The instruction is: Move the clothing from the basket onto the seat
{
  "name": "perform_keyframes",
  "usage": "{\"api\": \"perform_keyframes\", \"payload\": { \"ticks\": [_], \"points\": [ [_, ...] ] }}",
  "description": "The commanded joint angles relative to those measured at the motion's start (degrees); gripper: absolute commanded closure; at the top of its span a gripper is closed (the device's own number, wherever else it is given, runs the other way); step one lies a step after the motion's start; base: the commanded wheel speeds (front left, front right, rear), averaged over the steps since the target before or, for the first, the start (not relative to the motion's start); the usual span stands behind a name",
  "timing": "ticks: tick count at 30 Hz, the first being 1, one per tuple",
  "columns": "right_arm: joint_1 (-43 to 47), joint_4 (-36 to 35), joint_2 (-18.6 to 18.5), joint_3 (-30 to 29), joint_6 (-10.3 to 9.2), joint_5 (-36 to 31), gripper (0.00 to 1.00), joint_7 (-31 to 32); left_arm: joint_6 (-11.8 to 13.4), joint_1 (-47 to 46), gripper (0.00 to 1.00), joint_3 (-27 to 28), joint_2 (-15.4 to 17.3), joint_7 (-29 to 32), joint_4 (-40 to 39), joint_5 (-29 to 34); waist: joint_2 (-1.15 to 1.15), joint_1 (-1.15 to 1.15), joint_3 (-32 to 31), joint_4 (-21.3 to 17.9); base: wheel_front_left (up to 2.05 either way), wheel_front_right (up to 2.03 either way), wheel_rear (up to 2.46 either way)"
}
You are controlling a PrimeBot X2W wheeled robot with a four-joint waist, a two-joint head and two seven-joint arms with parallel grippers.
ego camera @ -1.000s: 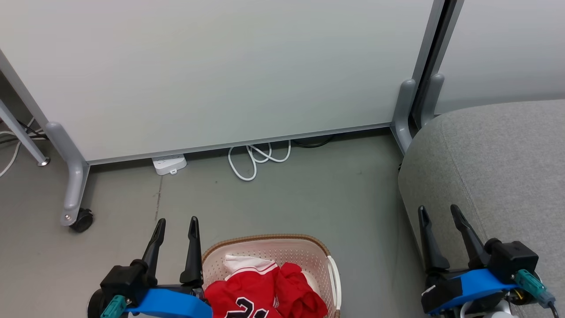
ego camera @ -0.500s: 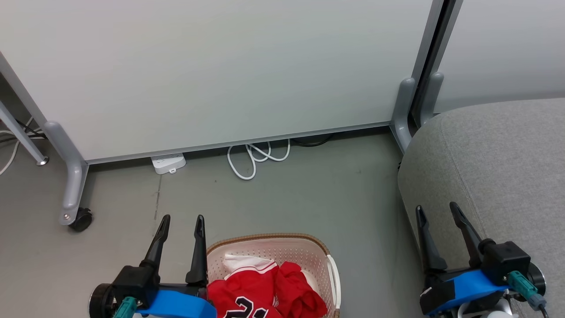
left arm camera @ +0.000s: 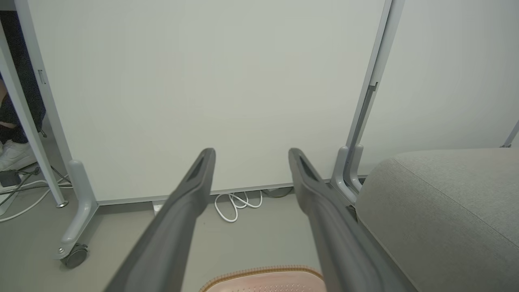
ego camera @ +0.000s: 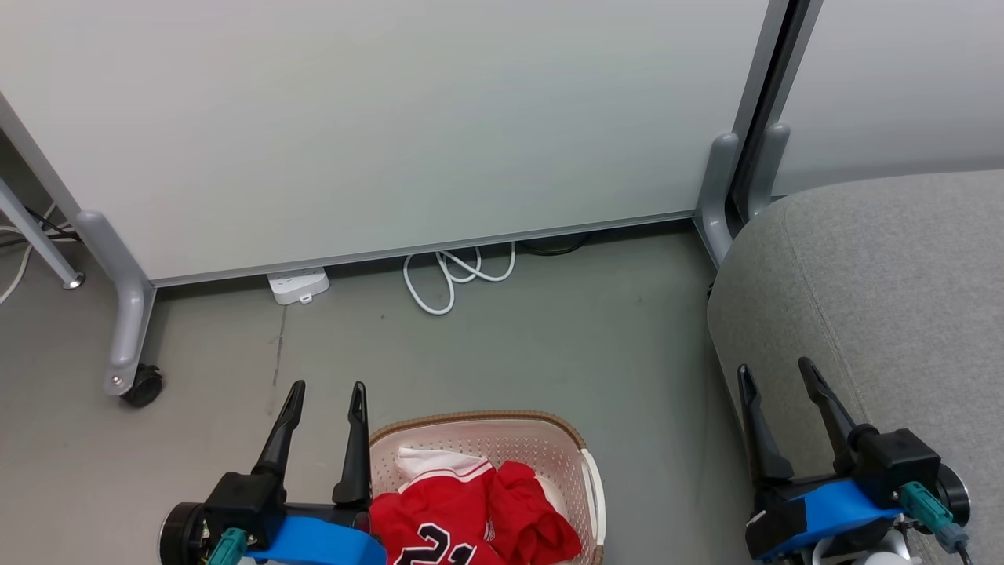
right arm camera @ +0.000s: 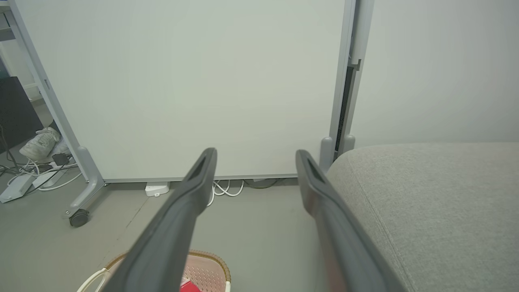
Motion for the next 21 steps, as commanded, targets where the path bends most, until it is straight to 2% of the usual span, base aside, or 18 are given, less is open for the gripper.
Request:
{"api": "perform_keyframes", "payload": {
  "ticks": [1, 10, 17, 21],
  "points": [
    [-0.15, -0.04, -0.24, 0.09, -0.02, 0.10, 0.00, -0.41, -0.15, -0.52, 0.00, 0.02, 0.31, -0.19, 0.08, -0.01, 0.00, 0.00, 0.10, -0.02, 0.00, 0.00, 0.00],
    [-3.55, -0.91, -0.23, 1.56, -0.02, 0.63, 0.00, -0.62, -1.46, -1.05, 0.00, -0.25, 0.58, -0.19, 2.81, 0.82, 0.00, 0.00, 4.05, -2.79, 0.00, 0.00, 0.00],
    [-8.74, -1.94, -0.21, 3.76, -0.03, 1.46, 0.00, -2.01, -2.92, -4.32, 0.00, 0.13, 1.38, -0.19, 8.43, 0.26, 0.00, 0.00, 13.01, -7.34, 0.00, 0.00, 0.00],
    [-12.19, -1.05, -0.19, 5.18, -0.03, 2.72, 0.00, -3.36, -3.26, -8.88, 0.00, -0.50, 2.48, 1.28, 15.21, 1.21, 0.00, 0.00, 20.06, -10.19, 0.00, 0.00, 0.00]
  ]
}}
